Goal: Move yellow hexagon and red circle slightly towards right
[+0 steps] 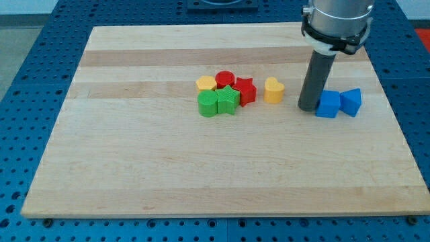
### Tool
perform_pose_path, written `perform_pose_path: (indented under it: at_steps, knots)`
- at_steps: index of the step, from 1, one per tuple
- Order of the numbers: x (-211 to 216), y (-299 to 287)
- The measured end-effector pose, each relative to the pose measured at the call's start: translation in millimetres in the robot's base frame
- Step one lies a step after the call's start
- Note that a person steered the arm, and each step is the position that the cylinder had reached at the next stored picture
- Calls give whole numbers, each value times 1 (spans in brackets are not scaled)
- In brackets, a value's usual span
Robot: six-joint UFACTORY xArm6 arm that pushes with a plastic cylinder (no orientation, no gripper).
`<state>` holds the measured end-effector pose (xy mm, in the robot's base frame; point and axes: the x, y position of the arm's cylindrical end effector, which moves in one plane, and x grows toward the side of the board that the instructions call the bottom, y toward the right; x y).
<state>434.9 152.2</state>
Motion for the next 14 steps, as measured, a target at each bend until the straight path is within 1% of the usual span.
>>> perform_pose_path:
  at_steps: [1, 2, 3, 4, 5, 6, 9, 10, 11, 12, 13, 14]
  knots:
    - [0, 8]
    - [6, -29]
    - [42, -100]
    - [65, -183]
    - [49, -246]
    - [26, -256]
    - [-17, -255]
    - [-19, -245]
    - [-20, -219]
    - [-38, -197]
    - [-70, -194]
    - [-90, -174]
